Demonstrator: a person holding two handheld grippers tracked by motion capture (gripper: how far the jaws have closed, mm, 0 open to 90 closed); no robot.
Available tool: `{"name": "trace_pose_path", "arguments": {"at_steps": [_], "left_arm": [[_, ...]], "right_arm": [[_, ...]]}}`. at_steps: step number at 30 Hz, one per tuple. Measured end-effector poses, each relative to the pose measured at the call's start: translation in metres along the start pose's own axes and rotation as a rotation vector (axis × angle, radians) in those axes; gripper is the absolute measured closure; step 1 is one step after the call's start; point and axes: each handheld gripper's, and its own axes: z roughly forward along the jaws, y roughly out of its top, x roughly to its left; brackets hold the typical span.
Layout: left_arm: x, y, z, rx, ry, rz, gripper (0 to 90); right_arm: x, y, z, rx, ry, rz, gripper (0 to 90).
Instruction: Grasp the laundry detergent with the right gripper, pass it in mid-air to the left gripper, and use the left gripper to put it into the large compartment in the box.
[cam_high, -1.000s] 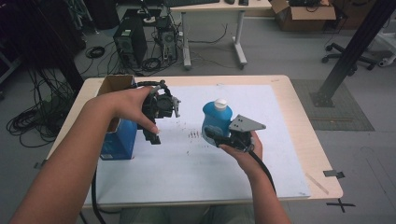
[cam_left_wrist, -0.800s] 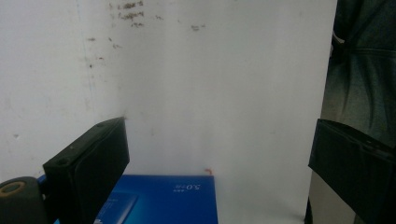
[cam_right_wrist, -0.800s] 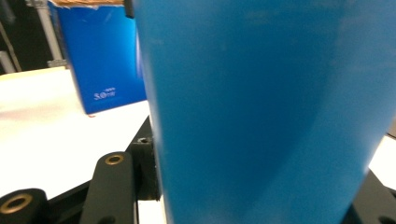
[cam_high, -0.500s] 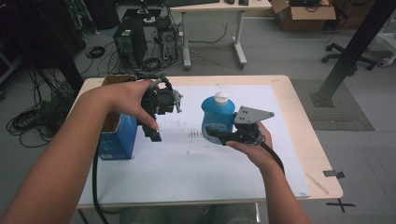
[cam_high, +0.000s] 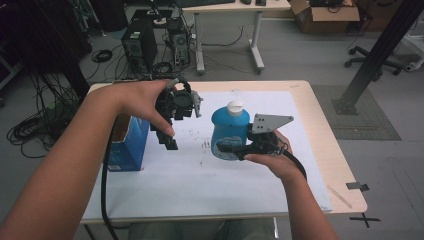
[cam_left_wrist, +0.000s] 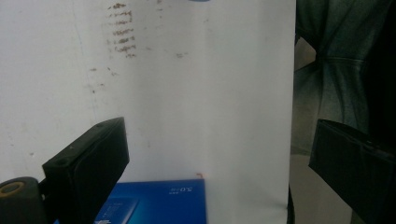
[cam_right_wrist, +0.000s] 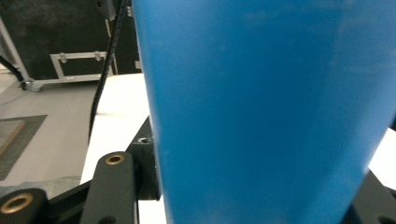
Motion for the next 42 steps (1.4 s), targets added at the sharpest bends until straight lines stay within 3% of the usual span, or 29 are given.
{"name": "trace_pose_path", "arguments": {"at_steps": [8, 17, 42], "left_arm": [[0.000, 0.007, -0.003, 0.006, -0.001, 0.006, 5.0], [-0.001, 0.014, -0.005, 0.016, -0.005, 0.011, 4.9], [-0.003, 0.029, -0.004, 0.027, 0.005, 0.029, 5.0]], "right_arm": [[0.006, -0.006, 0.010, 0.008, 0.059, -0.013, 44.8], [0.008, -0.012, 0.022, 0.009, 0.094, -0.015, 44.9], [0.010, -0.022, 0.056, 0.008, 0.093, -0.030, 44.7]]}}
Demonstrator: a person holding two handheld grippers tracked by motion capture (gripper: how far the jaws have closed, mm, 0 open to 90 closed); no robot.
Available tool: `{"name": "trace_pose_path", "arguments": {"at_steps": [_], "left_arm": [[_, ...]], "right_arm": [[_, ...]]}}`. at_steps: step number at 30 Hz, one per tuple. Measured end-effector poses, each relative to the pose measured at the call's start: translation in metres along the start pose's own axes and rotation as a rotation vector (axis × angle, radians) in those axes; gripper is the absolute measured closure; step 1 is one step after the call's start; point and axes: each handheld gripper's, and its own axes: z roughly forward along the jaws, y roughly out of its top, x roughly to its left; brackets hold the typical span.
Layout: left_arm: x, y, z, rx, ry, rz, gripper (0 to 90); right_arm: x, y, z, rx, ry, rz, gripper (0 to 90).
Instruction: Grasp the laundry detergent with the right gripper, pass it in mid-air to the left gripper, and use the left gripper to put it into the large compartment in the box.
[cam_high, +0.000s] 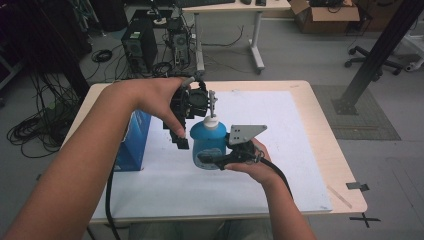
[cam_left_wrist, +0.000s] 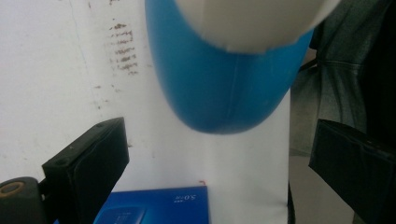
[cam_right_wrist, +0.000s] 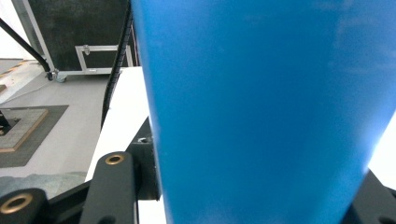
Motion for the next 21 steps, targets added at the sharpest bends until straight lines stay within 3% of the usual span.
{"name": "trace_pose_path", "arguments": {"at_steps": [21], "left_arm": [[-0.003, 0.007, 0.005, 0.012, -0.002, 0.008, 4.8]], "right_arm": [[0.001, -0.002, 0.030, -0.007, 0.004, 0.005, 44.6]]}}
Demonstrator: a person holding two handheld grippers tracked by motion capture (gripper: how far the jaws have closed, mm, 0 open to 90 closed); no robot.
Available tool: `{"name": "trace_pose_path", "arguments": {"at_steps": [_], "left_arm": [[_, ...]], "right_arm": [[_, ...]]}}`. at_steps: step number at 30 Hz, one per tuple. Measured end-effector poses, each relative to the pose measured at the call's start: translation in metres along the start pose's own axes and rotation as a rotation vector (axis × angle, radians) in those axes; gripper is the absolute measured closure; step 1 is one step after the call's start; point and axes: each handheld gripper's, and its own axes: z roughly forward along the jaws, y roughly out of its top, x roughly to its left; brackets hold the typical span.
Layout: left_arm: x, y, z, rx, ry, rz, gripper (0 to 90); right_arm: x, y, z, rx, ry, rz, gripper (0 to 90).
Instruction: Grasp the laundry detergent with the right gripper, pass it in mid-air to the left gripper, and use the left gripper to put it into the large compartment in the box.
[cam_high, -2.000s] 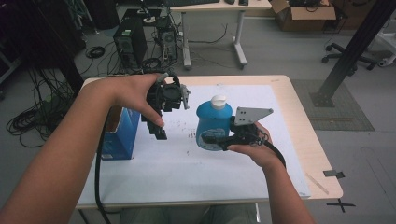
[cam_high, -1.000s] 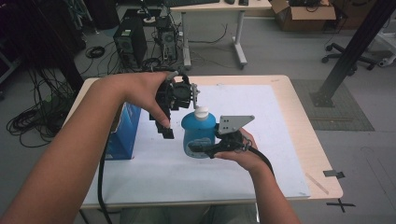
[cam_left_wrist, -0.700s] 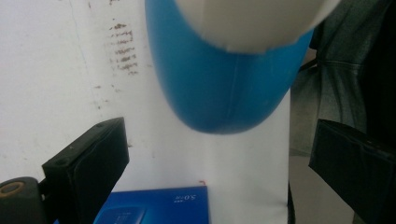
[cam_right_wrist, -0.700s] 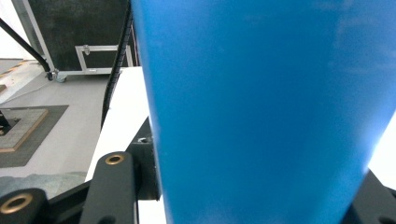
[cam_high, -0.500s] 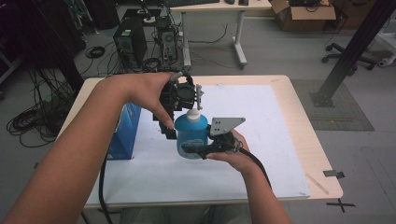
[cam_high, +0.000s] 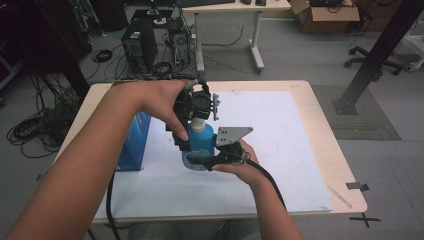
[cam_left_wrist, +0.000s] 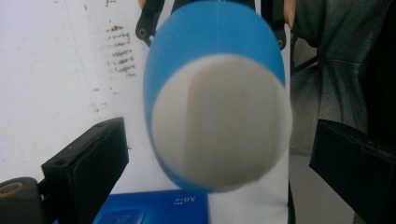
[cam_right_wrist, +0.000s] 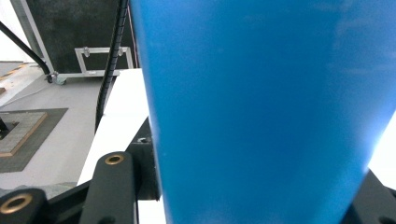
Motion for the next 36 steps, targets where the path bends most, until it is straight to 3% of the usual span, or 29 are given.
{"name": "trace_pose_path", "arguments": {"at_steps": [9, 29, 36], "left_arm": [[-0.002, 0.004, 0.002, 0.004, 0.004, 0.010, 5.1], [-0.002, 0.005, 0.006, 0.012, 0.033, -0.010, 7.1], [-0.003, 0.006, 0.007, 0.015, 0.036, 0.001, 13.4]], "right_arm": [[-0.001, 0.004, 0.004, -0.006, -0.005, 0.000, 44.6], [0.001, 0.014, 0.006, -0.016, -0.007, -0.019, 44.6], [0.001, 0.014, 0.006, -0.015, -0.008, -0.019, 44.5]]}}
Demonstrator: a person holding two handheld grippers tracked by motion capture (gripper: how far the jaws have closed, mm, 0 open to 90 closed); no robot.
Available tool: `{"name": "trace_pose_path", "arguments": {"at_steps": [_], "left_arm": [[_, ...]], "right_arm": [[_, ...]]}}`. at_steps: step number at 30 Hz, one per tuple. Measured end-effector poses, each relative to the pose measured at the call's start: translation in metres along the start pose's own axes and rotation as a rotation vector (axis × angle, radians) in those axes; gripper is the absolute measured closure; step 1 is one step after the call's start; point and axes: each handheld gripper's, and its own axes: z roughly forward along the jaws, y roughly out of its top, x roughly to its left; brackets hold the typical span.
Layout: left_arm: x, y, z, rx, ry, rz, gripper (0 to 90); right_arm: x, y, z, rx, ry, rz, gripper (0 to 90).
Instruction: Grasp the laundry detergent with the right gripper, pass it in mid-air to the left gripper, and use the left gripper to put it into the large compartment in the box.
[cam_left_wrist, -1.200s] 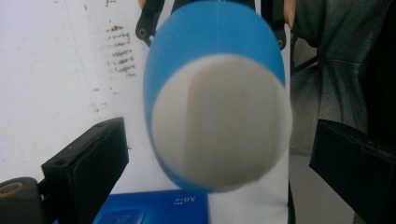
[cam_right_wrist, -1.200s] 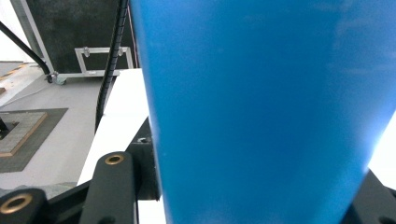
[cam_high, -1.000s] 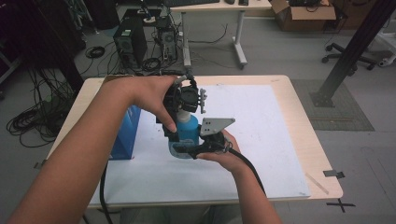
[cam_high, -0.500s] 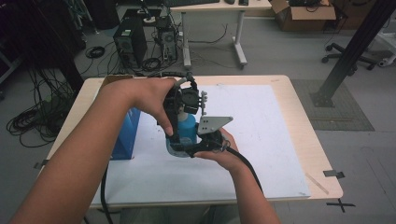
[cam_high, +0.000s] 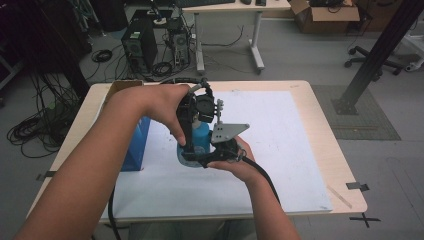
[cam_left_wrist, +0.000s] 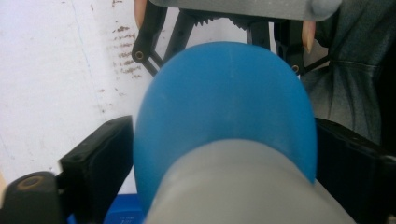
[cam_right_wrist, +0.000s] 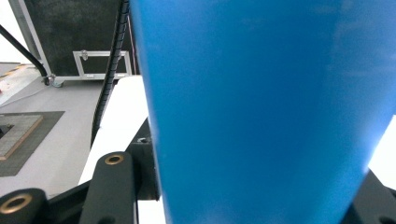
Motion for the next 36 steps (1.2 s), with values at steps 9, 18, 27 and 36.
{"name": "trace_pose_path", "arguments": {"at_steps": [9, 18, 27, 36], "left_arm": [[-0.0016, 0.0014, -0.0032, -0.009, 0.008, 0.020, 26.9], [-0.0027, 0.0024, -0.0035, -0.002, 0.010, 0.024, 32.3], [-0.0038, 0.0014, -0.0038, 0.002, 0.015, 0.022, 36.1], [-0.0047, 0.0016, -0.0020, 0.020, 0.018, 0.020, 37.6]], "right_arm": [[0.0006, 0.0011, 0.0008, -0.002, -0.001, 0.000, 44.6], [0.0018, 0.0020, 0.0008, -0.002, 0.004, 0.002, 44.6], [0.0031, 0.0026, 0.0021, -0.002, 0.009, 0.000, 44.6], [0.0040, 0.0026, 0.0028, 0.002, 0.011, -0.001, 44.6]]}}
